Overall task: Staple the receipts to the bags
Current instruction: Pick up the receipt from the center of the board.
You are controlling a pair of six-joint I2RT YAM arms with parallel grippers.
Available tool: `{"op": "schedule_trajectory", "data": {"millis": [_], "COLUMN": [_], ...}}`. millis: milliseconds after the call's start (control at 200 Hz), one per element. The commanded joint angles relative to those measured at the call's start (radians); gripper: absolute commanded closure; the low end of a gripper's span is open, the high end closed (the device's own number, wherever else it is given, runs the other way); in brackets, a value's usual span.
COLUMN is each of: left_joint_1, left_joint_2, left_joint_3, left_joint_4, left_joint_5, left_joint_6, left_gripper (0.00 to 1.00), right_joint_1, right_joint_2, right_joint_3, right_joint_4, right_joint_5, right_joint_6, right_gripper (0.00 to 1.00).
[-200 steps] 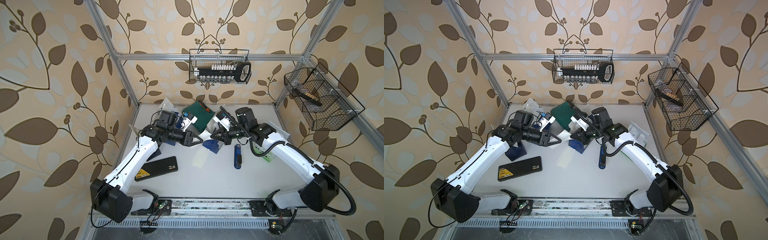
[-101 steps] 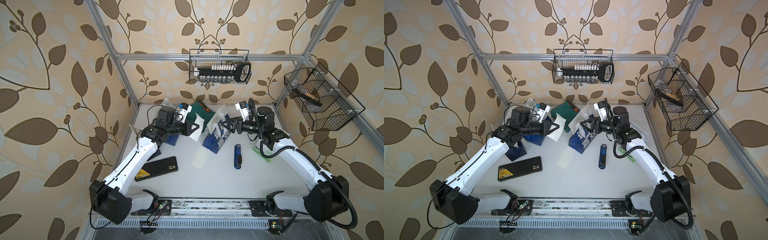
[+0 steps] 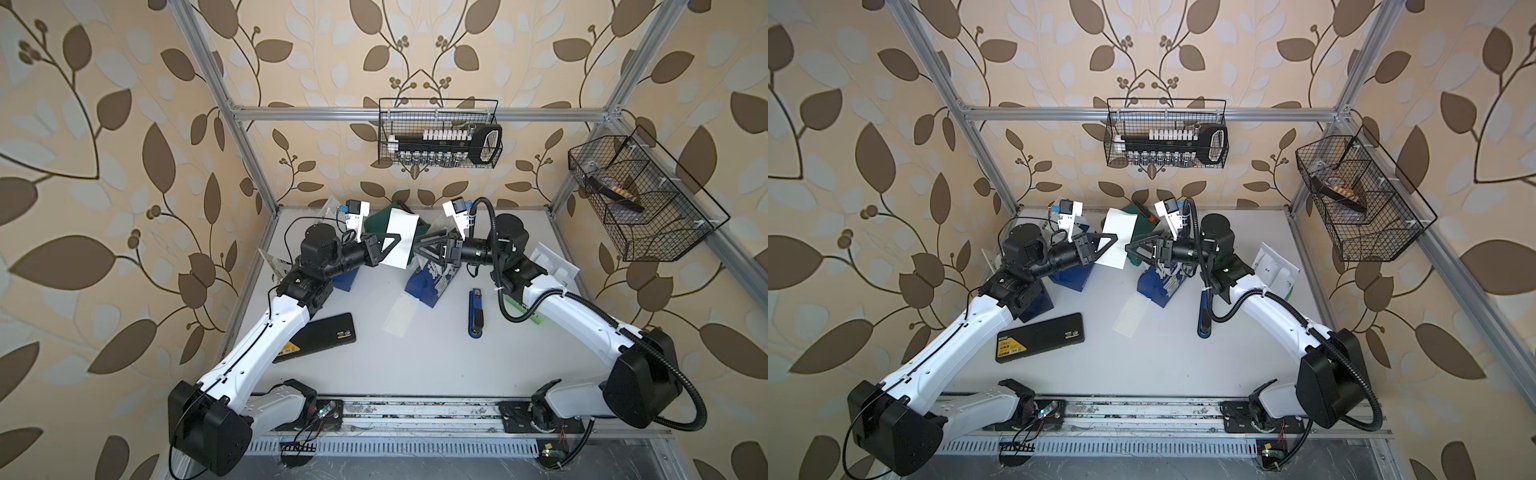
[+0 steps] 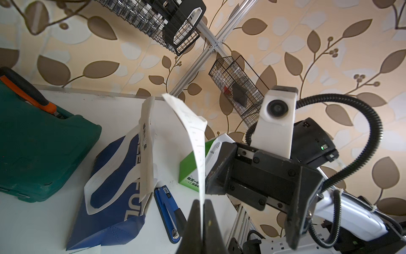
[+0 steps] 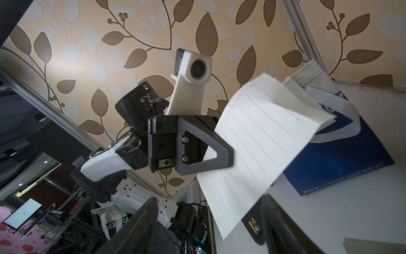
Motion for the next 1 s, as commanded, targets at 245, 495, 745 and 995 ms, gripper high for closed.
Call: {"op": "schedule_trajectory", "data": {"millis": [245,495,745,995], "left_joint_1": [-0.002,-0.013,-0.014,-0.014], "left_joint_2": [-0.048,-0.013,-0.003,0.036], "left_joint_3": [-0.014,-0.012,0.051,0.160], "left_joint_4": [0.146,0.130,0.039,-0.089], "left_joint_5": [0.027,-0.007,0.037,0.143], "left_joint_6": [-0.055,-0.047,0.009,0.110], "left_gripper": [1.00,1.00,0.79,0.66], "right_joint_1": [0.001,0.030,0.036,0.034], "right_joint_2": [0.054,0.104,0.069,0.055], "right_joint_3": [0.046,0.058,0.137,0.223], "right_joint_4": [0.061,0.235,-0.127,-0.641], "right_joint_5": [0.034,-0.039,-0.096,-0.189], "right_joint_6": [0.048,0.215,-0.068,-0.438], "right_gripper": [0.37,0.70,1.00,1.00]}}
